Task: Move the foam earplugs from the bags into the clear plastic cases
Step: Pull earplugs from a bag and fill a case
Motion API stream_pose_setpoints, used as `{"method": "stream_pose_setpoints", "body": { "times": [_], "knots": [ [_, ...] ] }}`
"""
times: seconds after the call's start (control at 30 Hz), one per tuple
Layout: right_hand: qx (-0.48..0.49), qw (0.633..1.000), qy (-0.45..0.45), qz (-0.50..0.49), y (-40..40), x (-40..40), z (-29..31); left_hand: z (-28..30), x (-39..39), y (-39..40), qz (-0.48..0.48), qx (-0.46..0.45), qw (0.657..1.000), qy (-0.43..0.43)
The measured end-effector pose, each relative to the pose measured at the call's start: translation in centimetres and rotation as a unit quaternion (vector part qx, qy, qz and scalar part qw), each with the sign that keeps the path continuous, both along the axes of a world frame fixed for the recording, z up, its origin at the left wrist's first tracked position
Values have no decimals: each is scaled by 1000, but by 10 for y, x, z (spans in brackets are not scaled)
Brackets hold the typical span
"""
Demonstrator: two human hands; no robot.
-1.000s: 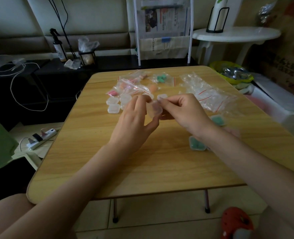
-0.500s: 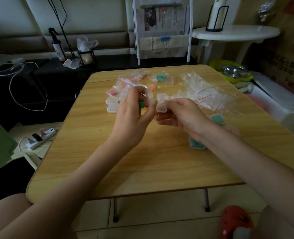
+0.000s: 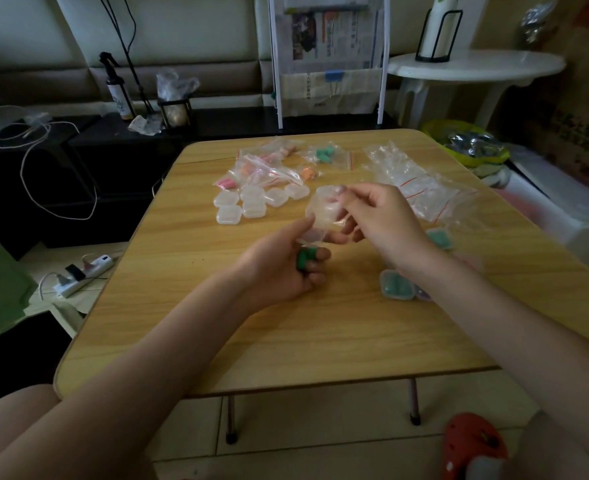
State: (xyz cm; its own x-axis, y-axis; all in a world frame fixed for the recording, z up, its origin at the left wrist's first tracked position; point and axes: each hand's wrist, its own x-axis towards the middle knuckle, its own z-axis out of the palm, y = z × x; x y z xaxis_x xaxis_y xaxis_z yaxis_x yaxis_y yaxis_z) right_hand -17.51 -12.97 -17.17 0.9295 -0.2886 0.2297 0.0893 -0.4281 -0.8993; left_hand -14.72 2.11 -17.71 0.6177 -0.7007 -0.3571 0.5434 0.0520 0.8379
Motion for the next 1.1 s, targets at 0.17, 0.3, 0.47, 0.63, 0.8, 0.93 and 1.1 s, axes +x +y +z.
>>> {"method": "stream_pose_setpoints", "body": {
  "times": [0.17,0.3,0.47,0.63,0.8,0.93,1.1],
  "knots": [
    [-91,988,-122,14,6,-6,5,-2,8,3,132,-57,987,67],
    [-203,968,-95,109,18,-11,2,-3,10,4,147,-84,983,73],
    [-347,931,-48,104,28,-12,2,-4,10,5,134,-73,986,62],
    [-402,911,-71,62,31,-14,0,-4,9,3,117,-76,989,52],
    [-347,924,-158,35,31,-13,-7,-6,12,4,142,-105,982,64],
    [-211,957,-196,37,20,-11,5,-11,14,0,200,-78,976,33],
    [-183,968,-166,46,19,-9,2,-15,7,-9,184,-36,982,-35]
  ]
}}
